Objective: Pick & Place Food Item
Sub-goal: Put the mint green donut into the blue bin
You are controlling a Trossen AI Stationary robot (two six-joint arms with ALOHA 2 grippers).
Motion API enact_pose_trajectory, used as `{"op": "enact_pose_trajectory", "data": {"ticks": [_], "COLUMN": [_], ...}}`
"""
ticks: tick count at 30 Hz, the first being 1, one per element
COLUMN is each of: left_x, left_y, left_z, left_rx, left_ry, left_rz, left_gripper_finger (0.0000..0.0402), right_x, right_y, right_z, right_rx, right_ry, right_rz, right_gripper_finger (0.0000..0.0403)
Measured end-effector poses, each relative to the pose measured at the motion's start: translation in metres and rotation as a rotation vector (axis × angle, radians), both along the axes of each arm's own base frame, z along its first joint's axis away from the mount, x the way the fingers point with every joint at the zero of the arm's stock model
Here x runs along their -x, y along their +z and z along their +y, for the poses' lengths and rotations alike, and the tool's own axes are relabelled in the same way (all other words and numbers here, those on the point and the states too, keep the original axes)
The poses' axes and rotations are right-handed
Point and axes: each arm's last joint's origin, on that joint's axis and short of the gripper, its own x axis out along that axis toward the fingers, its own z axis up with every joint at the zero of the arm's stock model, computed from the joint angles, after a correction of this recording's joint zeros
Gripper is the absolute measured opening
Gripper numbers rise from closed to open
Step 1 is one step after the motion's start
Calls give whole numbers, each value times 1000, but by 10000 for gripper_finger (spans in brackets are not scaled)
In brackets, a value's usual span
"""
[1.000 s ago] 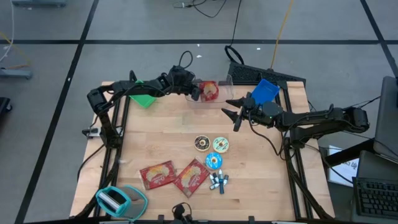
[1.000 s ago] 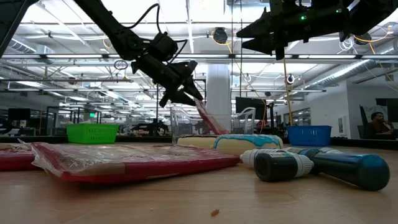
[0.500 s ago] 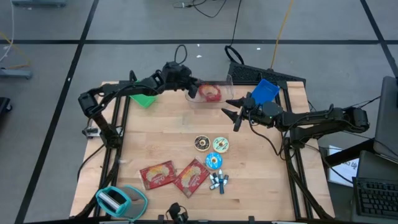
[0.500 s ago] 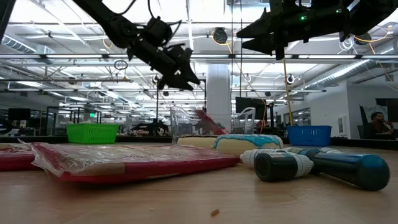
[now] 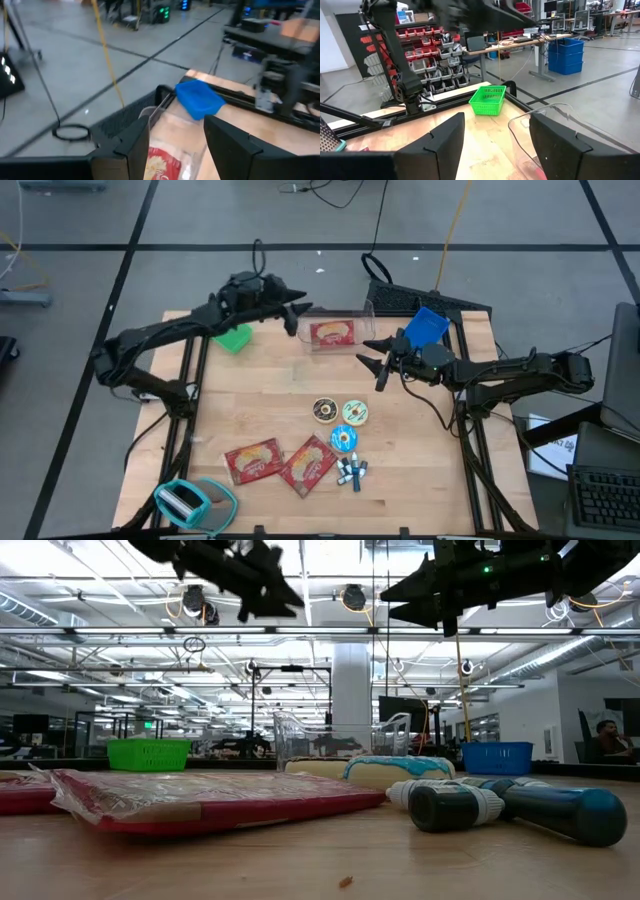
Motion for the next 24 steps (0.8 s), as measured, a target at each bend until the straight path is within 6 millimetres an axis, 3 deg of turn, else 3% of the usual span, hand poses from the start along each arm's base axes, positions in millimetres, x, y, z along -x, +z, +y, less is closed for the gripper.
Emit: {"op": "enact_pose_trajectory", "data": {"ticks": [7, 13, 19, 24], "left_x": [29, 54, 71, 70], "left_y": [28, 35, 25, 3], "left_z": [-40, -62, -73, -77], "left_rx": [-50, -7, 131, 202], "left_ry": [-87, -126, -109, -115], "left_rz": [23, 95, 214, 294], "left_gripper_finger": [186, 186, 187, 186], "right_x": [0, 0, 0, 0], "right_y": [0, 0, 0, 0], "right_z": [0, 0, 0, 0], "right_rx": [0, -1, -1, -1], "right_ry": [0, 0, 0, 1], "right_rz": [0, 3, 3, 5], "right_gripper_finger": [212, 212, 212, 212]}}
